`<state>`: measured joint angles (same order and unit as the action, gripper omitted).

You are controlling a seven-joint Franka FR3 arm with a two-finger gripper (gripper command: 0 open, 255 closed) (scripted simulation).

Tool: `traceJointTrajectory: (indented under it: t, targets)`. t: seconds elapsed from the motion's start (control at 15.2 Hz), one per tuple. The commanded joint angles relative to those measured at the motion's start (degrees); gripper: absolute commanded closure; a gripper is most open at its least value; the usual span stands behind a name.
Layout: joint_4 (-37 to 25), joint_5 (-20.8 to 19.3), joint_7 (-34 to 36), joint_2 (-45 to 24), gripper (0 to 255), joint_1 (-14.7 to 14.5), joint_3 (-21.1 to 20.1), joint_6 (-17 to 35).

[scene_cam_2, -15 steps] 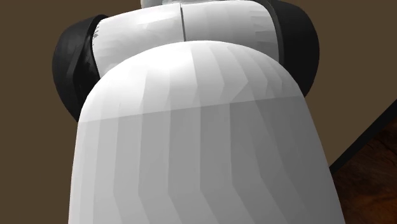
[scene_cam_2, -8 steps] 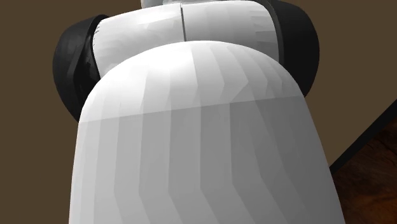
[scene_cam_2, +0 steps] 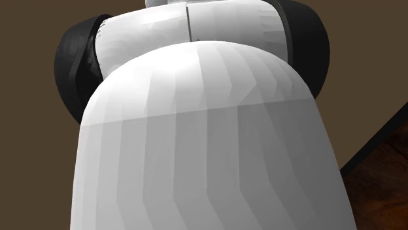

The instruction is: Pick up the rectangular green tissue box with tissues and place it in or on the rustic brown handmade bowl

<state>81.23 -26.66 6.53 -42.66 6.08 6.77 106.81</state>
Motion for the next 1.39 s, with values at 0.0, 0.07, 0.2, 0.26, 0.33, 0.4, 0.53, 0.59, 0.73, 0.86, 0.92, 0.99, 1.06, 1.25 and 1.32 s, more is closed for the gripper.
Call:
traceJointTrajectory:
  t: [0.0,0.07,0.2,0.26,0.33,0.4,0.53,0.59,0.73,0.86,0.92,0.99,1.06,1.25,1.32]
  targets:
    - [0.10,0.11,-0.17,0.29,255,-0.07,-0.11,-0.31]
    - [0.03,0.14,-0.39,0.71,255,-0.10,-0.11,-0.75]
    - [-0.16,0.19,-0.83,1.52,255,-0.15,-0.10,-1.66]
    - [-0.30,0.22,-1.06,1.90,255,-0.18,-0.10,-2.13]
    - [-0.44,0.25,-1.29,2.28,255,-0.20,-0.09,-2.60]
    - [-0.59,0.28,-1.52,2.65,255,-0.23,-0.09,-3.08]
    - [-0.94,0.33,-1.98,3.37,255,-0.29,-0.08,-4.04]
    - [-1.14,0.36,-2.22,3.71,255,-0.32,-0.07,-4.53]
    - [-1.58,0.41,-2.70,4.37,255,-0.37,-0.05,-5.53]
    - [-2.09,0.46,-3.18,4.99,255,-0.43,-0.04,-6.54]
    - [-2.36,0.48,-3.43,5.29,255,-0.46,-0.03,-7.06]
    - [-2.66,0.51,-3.68,5.57,255,-0.49,-0.02,-7.58]
    - [-2.97,0.53,-3.93,5.84,255,-0.52,-0.01,-8.11]
    - [-3.99,0.59,-4.70,6.60,255,-0.61,0.03,-9.72]
    - [-4.37,0.61,-4.96,6.83,255,-0.64,0.04,-10.27]
